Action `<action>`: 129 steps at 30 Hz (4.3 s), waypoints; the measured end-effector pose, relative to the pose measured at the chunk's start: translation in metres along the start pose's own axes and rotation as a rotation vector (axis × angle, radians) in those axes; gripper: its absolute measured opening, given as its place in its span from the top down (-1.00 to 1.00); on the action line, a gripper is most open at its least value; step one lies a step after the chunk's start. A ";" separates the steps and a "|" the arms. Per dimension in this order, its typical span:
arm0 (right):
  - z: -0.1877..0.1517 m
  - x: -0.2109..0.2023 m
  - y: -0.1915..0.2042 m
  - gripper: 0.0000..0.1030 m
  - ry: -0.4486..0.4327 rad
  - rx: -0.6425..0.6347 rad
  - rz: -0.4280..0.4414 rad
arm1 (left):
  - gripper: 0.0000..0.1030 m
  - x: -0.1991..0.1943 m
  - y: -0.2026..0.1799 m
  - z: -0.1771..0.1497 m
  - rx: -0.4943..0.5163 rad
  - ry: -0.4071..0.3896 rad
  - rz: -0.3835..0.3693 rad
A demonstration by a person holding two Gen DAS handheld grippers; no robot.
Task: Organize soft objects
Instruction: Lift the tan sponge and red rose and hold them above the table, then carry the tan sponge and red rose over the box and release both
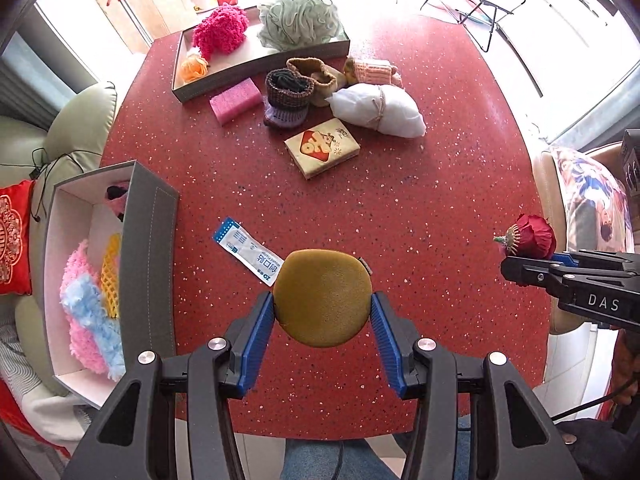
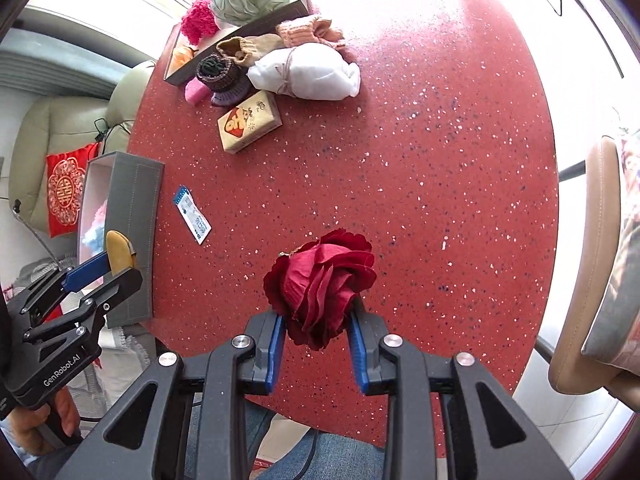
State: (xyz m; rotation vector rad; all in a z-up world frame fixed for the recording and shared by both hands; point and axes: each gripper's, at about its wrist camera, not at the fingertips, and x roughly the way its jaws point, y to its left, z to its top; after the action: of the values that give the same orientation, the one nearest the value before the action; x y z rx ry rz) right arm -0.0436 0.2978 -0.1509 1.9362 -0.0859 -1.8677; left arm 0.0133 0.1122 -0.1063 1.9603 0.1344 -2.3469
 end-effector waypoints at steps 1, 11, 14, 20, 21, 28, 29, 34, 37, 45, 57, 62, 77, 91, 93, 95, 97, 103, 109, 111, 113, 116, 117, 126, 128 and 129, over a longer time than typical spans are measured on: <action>0.001 -0.001 0.000 0.38 -0.001 -0.004 0.000 | 0.02 0.000 0.001 0.000 -0.002 -0.001 0.001; 0.002 -0.001 0.004 0.38 -0.005 -0.018 0.006 | 0.02 -0.003 0.006 -0.006 -0.028 -0.002 0.010; 0.001 -0.001 0.004 0.38 -0.003 -0.020 0.008 | 0.02 -0.003 0.007 -0.007 -0.034 -0.002 0.013; 0.001 0.000 0.007 0.38 0.000 -0.028 0.011 | 0.02 -0.005 0.012 -0.011 -0.047 -0.001 0.017; 0.001 0.000 0.007 0.38 0.000 -0.030 0.011 | 0.02 -0.005 0.012 -0.011 -0.049 -0.001 0.018; 0.002 0.003 0.011 0.38 0.006 -0.040 0.015 | 0.02 -0.006 0.016 -0.013 -0.062 -0.003 0.025; 0.003 0.004 0.011 0.38 0.007 -0.042 0.015 | 0.02 -0.007 0.017 -0.013 -0.064 -0.003 0.026; 0.004 0.005 0.016 0.38 0.011 -0.056 0.017 | 0.02 -0.008 0.021 -0.015 -0.075 -0.004 0.031; 0.004 0.006 0.019 0.38 0.013 -0.063 0.017 | 0.02 -0.009 0.024 -0.017 -0.084 -0.004 0.034; 0.004 0.011 0.027 0.38 0.025 -0.079 0.018 | 0.02 -0.011 0.036 -0.023 -0.110 -0.008 0.042; 0.004 0.015 0.045 0.38 0.019 -0.083 -0.001 | 0.02 -0.009 0.061 -0.023 -0.092 -0.030 0.013; 0.003 0.019 0.056 0.38 0.012 -0.060 -0.022 | 0.02 -0.008 0.083 -0.021 -0.093 -0.042 -0.001; -0.008 0.038 0.112 0.38 0.002 0.013 -0.110 | 0.02 -0.012 0.155 -0.037 -0.076 -0.097 -0.033; 0.006 0.037 0.184 0.38 -0.018 -0.080 -0.201 | 0.02 -0.013 0.219 -0.064 -0.206 -0.155 -0.041; 0.008 0.039 0.196 0.38 -0.013 -0.107 -0.207 | 0.02 -0.012 0.229 -0.070 -0.238 -0.154 -0.040; 0.011 0.041 0.207 0.38 -0.007 -0.134 -0.210 | 0.02 -0.010 0.237 -0.076 -0.268 -0.153 -0.037; 0.013 0.044 0.218 0.38 -0.001 -0.163 -0.213 | 0.02 -0.009 0.244 -0.081 -0.294 -0.150 -0.036; 0.021 0.053 0.251 0.38 0.015 -0.248 -0.215 | 0.02 -0.005 0.263 -0.099 -0.366 -0.144 -0.029; 0.026 0.060 0.281 0.38 0.032 -0.317 -0.200 | 0.02 -0.004 0.276 -0.110 -0.418 -0.139 -0.014; 0.028 0.062 0.292 0.38 0.033 -0.342 -0.193 | 0.02 -0.003 0.279 -0.114 -0.429 -0.140 -0.010; 0.029 0.064 0.306 0.38 0.032 -0.373 -0.185 | 0.02 -0.001 0.283 -0.115 -0.440 -0.138 -0.002; 0.031 0.071 0.325 0.38 0.040 -0.417 -0.173 | 0.02 0.004 0.290 -0.117 -0.461 -0.128 0.007; 0.031 0.074 0.330 0.38 0.046 -0.429 -0.170 | 0.02 0.005 0.292 -0.117 -0.469 -0.125 0.010; 0.031 0.101 0.385 0.38 0.089 -0.547 -0.149 | 0.02 0.019 0.306 -0.117 -0.492 -0.095 0.045; 0.031 0.108 0.392 0.38 0.102 -0.558 -0.152 | 0.02 0.022 0.308 -0.118 -0.498 -0.089 0.041; 0.031 0.110 0.394 0.38 0.107 -0.564 -0.156 | 0.02 0.023 0.308 -0.119 -0.500 -0.086 0.039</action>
State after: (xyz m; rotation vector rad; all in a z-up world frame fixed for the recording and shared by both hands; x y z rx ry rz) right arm 0.0373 -0.1028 -0.1134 1.6681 0.5770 -1.6403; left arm 0.1616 -0.1800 -0.1552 1.6031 0.6039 -2.1000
